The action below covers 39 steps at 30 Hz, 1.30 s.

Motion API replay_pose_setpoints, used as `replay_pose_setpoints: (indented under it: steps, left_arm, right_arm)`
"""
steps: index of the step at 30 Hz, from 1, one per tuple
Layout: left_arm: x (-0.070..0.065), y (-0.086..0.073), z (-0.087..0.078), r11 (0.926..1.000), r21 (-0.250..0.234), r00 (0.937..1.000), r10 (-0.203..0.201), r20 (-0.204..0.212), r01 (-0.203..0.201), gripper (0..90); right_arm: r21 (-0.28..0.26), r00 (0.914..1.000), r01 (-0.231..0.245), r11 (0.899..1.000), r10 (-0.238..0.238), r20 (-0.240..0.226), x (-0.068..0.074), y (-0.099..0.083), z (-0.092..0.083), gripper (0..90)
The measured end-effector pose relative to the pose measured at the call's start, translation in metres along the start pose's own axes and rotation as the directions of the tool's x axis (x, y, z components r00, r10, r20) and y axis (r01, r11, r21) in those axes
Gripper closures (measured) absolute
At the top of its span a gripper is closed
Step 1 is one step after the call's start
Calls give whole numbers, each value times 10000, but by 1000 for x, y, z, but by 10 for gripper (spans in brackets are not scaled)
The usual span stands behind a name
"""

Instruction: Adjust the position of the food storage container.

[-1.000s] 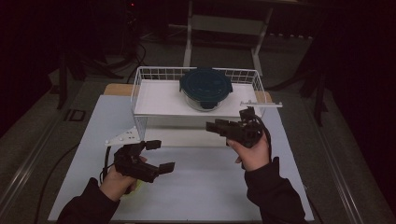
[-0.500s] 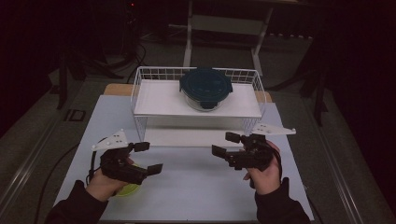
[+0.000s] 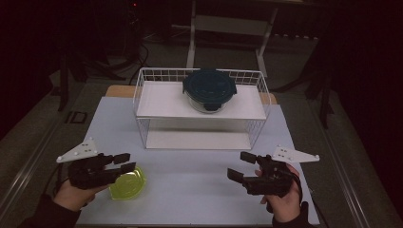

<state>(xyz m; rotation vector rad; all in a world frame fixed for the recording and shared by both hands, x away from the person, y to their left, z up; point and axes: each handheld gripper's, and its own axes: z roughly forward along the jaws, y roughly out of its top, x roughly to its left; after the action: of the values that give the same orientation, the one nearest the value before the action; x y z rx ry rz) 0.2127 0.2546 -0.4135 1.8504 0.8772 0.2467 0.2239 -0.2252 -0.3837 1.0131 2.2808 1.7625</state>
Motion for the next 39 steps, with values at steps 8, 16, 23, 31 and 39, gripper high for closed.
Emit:
replay_pose_setpoints:
  steps: [8,16,23,31,39]
  left_arm:
    - [14,-29,-23,9981,545,9953,-247,-931,299,745]
    - [24,-57,-35,9892,1211,9836,-614,-1698,826,875]
    - [37,-85,-31,9694,1913,9690,-1105,-2208,1541,881]
    - [36,-108,-7,9458,2945,9815,-888,-1699,1366,884]
    - [33,-110,13,9321,3481,9863,-469,-1583,1002,885]
  right_arm:
    - [-67,9994,-321,9995,322,139,-3,-20,-19,176]
    - [-188,9982,-528,9984,533,282,-6,-34,-36,176]
    - [-342,9968,-632,9974,647,466,-10,-37,-42,177]
    - [-470,9960,-607,9970,636,629,-13,-39,-42,177]
    - [-483,9953,-704,9963,734,633,-16,-43,-41,177]
